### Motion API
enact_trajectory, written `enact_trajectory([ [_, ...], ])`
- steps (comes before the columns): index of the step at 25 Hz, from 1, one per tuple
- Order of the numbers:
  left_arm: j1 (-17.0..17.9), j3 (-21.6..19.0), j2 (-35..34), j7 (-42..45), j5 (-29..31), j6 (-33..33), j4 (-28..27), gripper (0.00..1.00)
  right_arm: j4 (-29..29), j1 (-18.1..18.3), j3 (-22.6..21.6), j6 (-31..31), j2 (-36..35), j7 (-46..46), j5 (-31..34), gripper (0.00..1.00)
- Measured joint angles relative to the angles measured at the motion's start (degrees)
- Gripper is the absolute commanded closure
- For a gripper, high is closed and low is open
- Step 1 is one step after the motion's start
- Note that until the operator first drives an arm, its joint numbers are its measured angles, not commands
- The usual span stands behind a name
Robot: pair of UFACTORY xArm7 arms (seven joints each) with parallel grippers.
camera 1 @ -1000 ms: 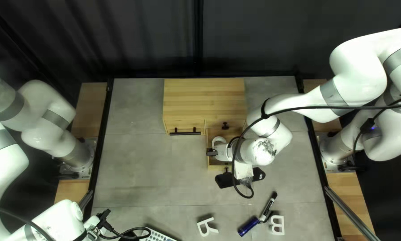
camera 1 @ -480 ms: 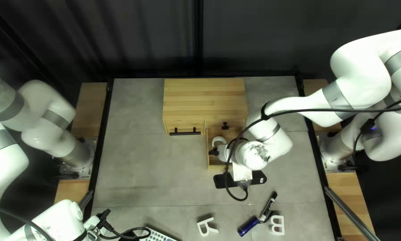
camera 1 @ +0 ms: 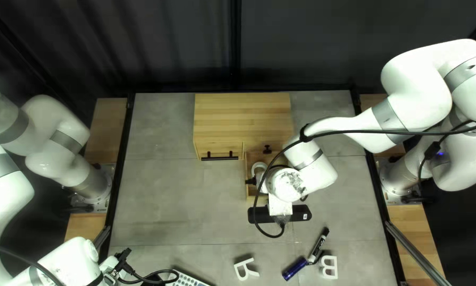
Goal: Open drawers and place objects into drawer and close
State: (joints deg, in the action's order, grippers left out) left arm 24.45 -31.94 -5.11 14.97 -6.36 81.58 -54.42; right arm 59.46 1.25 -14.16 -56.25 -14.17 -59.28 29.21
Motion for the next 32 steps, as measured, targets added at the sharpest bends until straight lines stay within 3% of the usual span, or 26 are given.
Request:
enact_trajectory([
  [32, 0.0, 0.0, 0.0, 0.0, 0.0, 0.0, 0.0, 0.00, -2.8, 2.1, 0.2, 7.1, -0.9, -5.2, 0.2, 0.00],
])
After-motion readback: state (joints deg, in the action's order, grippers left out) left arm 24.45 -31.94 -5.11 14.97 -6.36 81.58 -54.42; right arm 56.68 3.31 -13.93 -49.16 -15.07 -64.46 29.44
